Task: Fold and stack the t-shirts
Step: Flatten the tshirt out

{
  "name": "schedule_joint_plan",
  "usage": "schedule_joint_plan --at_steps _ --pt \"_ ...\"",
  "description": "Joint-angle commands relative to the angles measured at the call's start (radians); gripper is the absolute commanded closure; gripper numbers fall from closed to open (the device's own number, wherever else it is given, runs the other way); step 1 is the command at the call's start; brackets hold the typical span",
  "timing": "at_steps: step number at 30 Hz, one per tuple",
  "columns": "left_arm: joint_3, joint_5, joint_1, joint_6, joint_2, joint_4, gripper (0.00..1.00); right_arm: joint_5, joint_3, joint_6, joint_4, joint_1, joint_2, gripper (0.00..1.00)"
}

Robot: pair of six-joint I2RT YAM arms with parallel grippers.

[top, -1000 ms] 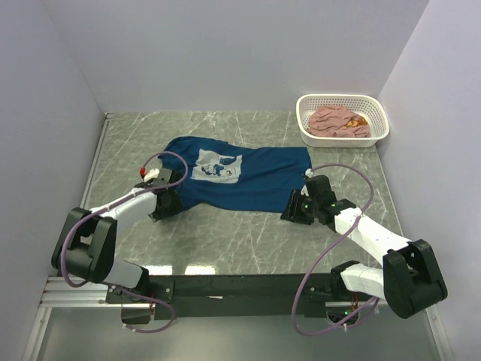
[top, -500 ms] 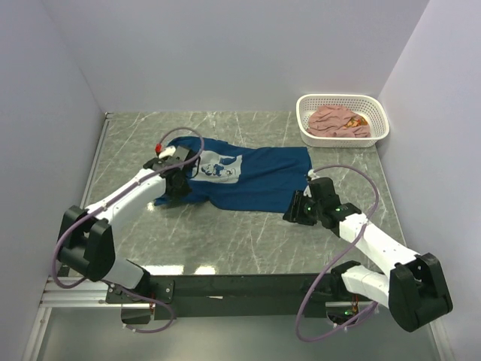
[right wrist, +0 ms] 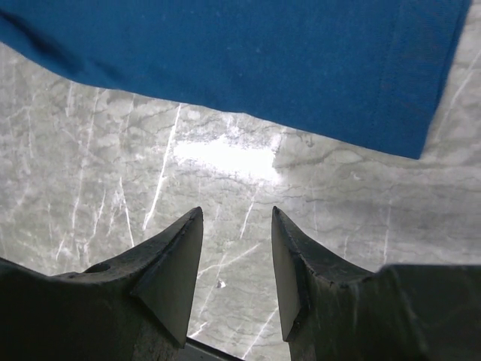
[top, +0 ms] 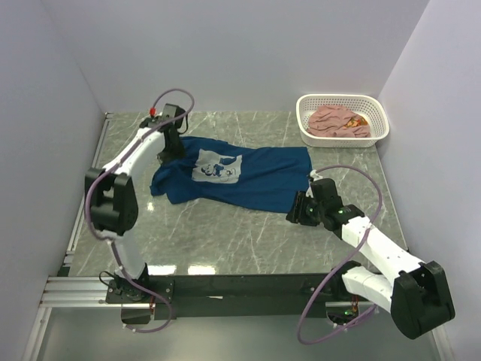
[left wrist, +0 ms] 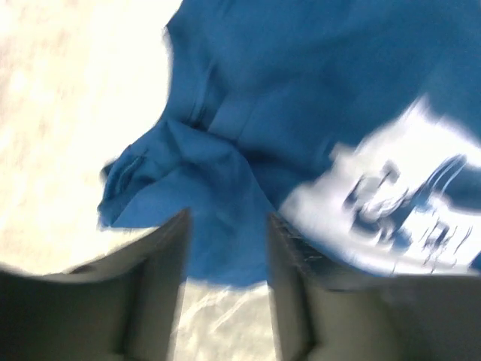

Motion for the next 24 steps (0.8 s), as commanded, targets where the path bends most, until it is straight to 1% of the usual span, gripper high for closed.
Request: schedule_joint_plan --at_steps 1,2,4,5,6,7,8,9,10,11,12,13,14,15,16,17,18,19,21,22,24 --pt "0.135 0.032 0.022 0.049 0.095 0.078 0.45 0.04 -0.005 -0.016 -0.015 0.006 -0.032 0.51" --pt "0.165 0.043 0.025 0.044 0.113 0.081 0.42 0.042 -0.005 -0.014 -0.02 0.006 -0.041 0.51" --pt "0.158 0.068 0.034 0.027 0.12 0.099 0.36 0.043 -0.007 -0.013 -0.029 0.006 -0.056 0.51" --pt "0.105 0.088 0.034 0.02 0.103 0.118 0.33 0.043 -0.009 -0.011 -0.031 0.006 -0.075 0.51" --pt "0.062 0.094 0.034 0.012 0.04 0.141 0.31 0.042 -0.01 -0.011 -0.031 0.007 -0.081 0.51" --pt "0.011 0.1 0.036 -0.005 0.002 0.2 0.24 0.04 -0.012 -0.01 -0.031 0.006 -0.09 0.51" --pt "-0.091 0.106 0.042 -0.013 -0.04 0.227 0.21 0.037 -0.013 -0.01 -0.029 0.004 -0.098 0.51" --pt "-0.144 0.108 0.048 -0.02 -0.123 0.251 0.19 0.031 -0.018 -0.011 -0.025 0.006 -0.104 0.51" --pt "-0.194 0.115 0.076 -0.036 -0.164 0.302 0.15 0.02 -0.018 -0.01 -0.022 0.007 -0.106 0.51" --pt "-0.292 0.162 0.094 -0.04 -0.202 0.329 0.15 0.016 -0.019 -0.01 -0.02 0.006 -0.107 0.51" --pt "-0.339 0.186 0.117 -0.04 -0.268 0.362 0.15 0.011 -0.019 -0.01 -0.017 0.006 -0.107 0.51" --pt "-0.38 0.207 0.166 -0.036 -0.293 0.391 0.14 0.001 -0.025 -0.01 -0.014 0.006 -0.107 0.51" --pt "-0.438 0.23 0.189 -0.024 -0.313 0.446 0.14 -0.004 -0.028 -0.01 -0.009 0.006 -0.107 0.51" --pt "-0.457 0.261 0.209 -0.007 -0.33 0.466 0.14 -0.009 -0.036 -0.008 0.0 0.007 -0.107 0.51" --pt "-0.468 0.281 0.246 0.027 -0.328 0.481 0.15 -0.015 -0.041 -0.005 0.004 0.006 -0.109 0.51" --pt "-0.468 0.304 0.258 0.044 -0.324 0.507 0.17 -0.024 -0.044 -0.002 0.009 0.006 -0.11 0.52" --pt "-0.463 0.374 0.284 0.088 -0.296 0.521 0.18 -0.03 -0.05 -0.002 0.018 0.006 -0.112 0.52" --pt "-0.453 0.405 0.312 0.111 -0.279 0.531 0.21 -0.035 -0.055 0.004 0.021 0.006 -0.115 0.52" --pt "-0.408 0.44 0.327 0.159 -0.217 0.538 0.21 -0.044 -0.058 0.004 0.024 0.006 -0.118 0.52" --pt "-0.396 0.482 0.335 0.212 -0.201 0.547 0.19 -0.046 -0.059 0.003 0.024 0.006 -0.119 0.52" --pt "-0.377 0.513 0.343 0.277 -0.166 0.573 0.19 -0.047 -0.058 0.0 0.02 0.006 -0.129 0.52"
